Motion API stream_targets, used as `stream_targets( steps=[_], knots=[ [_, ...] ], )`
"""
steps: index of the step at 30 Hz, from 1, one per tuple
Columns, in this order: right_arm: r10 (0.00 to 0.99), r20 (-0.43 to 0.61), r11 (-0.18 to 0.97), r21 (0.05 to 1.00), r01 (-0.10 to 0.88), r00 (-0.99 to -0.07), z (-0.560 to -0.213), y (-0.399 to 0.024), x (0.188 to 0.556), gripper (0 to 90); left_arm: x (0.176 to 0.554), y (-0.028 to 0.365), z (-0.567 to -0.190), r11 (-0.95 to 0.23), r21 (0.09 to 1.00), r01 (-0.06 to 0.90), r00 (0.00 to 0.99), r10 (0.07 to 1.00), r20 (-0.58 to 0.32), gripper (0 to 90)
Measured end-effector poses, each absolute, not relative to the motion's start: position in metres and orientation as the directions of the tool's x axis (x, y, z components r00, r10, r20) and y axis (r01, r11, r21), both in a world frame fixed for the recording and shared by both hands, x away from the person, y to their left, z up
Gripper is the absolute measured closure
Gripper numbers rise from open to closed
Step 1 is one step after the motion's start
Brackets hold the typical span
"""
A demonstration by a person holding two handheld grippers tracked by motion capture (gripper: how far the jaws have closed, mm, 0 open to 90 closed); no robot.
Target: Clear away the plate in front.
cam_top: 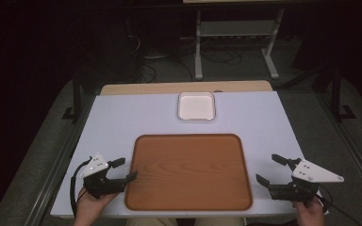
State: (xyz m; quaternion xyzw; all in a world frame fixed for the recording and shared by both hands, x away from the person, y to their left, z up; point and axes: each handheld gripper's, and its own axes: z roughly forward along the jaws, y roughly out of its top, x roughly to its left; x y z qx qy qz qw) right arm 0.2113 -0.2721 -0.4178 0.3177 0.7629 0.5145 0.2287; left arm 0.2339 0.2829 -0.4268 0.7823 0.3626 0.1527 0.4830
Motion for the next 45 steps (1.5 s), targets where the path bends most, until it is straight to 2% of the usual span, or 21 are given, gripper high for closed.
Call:
stream_targets(
  steps=[23,45],
  knots=[
    [0.715,-0.027,0.274,0.930,0.244,-0.698,-0.417,-0.271,0.211,12.5,0.237,0.279,-0.426,-0.267,0.867,0.421,0.691,0.713,-0.116,27.6],
    [0.726,-0.015,0.259,0.932,0.253,-0.688,-0.418,-0.273,0.211,12.5,0.253,0.257,-0.414,-0.268,0.884,0.384,0.712,0.695,-0.099,27.5]
  ],
)
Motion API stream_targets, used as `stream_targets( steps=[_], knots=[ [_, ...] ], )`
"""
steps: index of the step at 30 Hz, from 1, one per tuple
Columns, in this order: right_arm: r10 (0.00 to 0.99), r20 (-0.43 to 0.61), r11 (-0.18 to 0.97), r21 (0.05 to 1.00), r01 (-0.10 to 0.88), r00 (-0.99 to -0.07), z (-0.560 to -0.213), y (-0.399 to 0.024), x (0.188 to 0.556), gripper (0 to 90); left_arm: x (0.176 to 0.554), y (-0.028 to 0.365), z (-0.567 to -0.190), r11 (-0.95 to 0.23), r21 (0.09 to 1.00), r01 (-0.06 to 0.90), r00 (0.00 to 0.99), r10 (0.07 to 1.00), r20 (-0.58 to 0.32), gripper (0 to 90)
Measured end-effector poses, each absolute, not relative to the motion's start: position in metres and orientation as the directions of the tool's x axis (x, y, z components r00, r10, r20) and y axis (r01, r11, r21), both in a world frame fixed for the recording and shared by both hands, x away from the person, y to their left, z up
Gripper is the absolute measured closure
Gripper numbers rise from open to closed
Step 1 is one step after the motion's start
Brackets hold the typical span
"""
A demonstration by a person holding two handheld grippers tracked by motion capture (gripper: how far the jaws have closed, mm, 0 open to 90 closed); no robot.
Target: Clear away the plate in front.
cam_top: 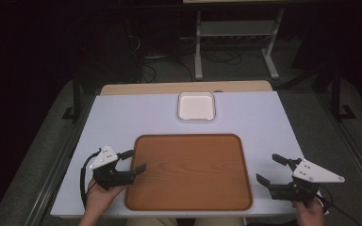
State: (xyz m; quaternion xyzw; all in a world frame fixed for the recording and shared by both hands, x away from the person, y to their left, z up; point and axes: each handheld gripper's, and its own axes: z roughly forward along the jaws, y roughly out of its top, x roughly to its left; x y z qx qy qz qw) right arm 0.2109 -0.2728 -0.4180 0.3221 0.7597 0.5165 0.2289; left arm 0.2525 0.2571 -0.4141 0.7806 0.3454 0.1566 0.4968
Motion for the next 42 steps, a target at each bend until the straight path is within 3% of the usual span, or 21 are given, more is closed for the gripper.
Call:
stream_targets(
  steps=[42],
  knots=[
    [0.720,-0.012,0.257,0.933,0.251,-0.693,-0.419,-0.273,0.212,12.5,0.298,0.219,-0.405,-0.261,0.869,0.420,0.721,0.678,-0.145,27.8]
  ],
)
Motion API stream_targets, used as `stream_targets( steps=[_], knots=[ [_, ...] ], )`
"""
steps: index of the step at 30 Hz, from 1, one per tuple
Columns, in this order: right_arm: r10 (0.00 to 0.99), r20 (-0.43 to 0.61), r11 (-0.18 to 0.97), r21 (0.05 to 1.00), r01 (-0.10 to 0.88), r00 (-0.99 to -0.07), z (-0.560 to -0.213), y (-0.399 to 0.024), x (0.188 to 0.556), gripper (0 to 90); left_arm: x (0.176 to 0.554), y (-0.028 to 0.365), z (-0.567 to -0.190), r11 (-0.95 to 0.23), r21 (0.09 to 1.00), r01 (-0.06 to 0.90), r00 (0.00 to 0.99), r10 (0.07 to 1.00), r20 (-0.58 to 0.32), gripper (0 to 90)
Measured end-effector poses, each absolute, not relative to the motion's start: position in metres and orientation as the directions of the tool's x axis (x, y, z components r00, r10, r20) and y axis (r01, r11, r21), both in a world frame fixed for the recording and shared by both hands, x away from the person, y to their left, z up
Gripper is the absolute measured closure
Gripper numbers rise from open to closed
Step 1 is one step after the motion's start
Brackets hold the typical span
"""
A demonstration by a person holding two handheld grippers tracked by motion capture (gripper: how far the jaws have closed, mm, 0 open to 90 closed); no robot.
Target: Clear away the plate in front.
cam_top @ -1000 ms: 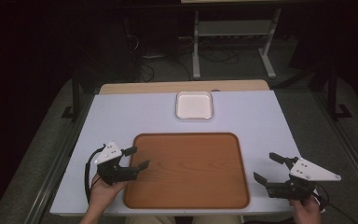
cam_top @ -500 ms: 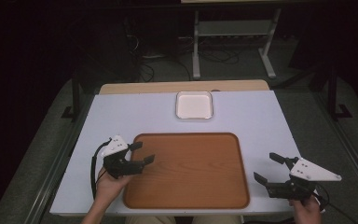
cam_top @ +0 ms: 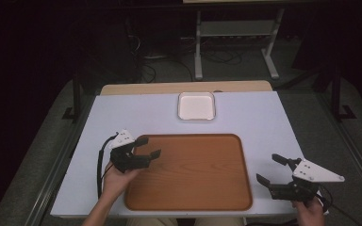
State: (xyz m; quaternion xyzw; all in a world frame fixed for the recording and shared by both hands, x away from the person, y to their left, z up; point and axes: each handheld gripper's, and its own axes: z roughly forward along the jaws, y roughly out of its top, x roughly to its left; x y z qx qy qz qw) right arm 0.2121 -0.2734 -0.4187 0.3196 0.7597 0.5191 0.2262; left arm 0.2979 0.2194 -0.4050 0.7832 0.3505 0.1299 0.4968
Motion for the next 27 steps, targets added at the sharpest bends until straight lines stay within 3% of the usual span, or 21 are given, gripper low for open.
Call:
stream_targets(
  steps=[27],
  knots=[
    [0.728,-0.001,0.258,0.927,0.272,-0.686,-0.420,-0.269,0.215,12.5,0.360,0.189,-0.397,-0.288,0.844,0.453,0.715,0.683,-0.151,29.1]
  ],
)
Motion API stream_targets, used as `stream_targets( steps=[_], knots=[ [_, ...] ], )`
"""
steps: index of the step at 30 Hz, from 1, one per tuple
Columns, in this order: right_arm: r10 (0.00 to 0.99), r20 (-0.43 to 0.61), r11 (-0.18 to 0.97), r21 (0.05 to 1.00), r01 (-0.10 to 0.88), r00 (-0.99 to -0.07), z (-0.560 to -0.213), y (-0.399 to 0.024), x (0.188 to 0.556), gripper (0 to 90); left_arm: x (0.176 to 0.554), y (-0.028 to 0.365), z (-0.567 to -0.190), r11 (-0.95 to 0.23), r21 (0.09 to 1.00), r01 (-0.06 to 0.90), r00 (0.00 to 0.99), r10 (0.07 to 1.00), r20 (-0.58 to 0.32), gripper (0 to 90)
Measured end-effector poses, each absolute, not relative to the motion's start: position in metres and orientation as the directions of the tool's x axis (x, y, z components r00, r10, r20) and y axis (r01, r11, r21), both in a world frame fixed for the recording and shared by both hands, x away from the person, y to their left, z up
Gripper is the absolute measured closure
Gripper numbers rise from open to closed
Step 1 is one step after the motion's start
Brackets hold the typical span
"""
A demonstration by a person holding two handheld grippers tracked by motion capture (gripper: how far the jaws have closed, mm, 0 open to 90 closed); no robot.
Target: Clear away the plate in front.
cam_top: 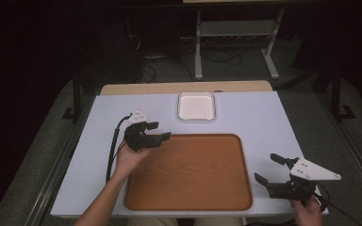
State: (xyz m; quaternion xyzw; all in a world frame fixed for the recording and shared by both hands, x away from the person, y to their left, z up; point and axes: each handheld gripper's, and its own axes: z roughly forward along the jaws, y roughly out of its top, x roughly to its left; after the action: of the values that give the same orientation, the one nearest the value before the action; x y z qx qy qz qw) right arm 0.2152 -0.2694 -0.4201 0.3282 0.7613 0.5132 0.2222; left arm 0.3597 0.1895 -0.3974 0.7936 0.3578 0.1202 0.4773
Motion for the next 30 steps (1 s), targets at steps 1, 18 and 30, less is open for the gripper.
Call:
stream_targets(
  steps=[1,18,30],
  knots=[
    [0.728,-0.001,0.257,0.927,0.272,-0.686,-0.420,-0.269,0.215,12.5,0.363,0.188,-0.397,-0.292,0.841,0.455,0.717,0.681,-0.152,29.1],
    [0.725,-0.002,0.259,0.927,0.270,-0.688,-0.420,-0.269,0.216,12.5,0.404,0.166,-0.395,-0.297,0.807,0.510,0.694,0.696,-0.183,30.8],
    [0.725,-0.002,0.257,0.928,0.269,-0.689,-0.420,-0.269,0.216,12.5,0.428,0.159,-0.398,-0.291,0.784,0.549,0.671,0.712,-0.206,31.8]
  ],
)
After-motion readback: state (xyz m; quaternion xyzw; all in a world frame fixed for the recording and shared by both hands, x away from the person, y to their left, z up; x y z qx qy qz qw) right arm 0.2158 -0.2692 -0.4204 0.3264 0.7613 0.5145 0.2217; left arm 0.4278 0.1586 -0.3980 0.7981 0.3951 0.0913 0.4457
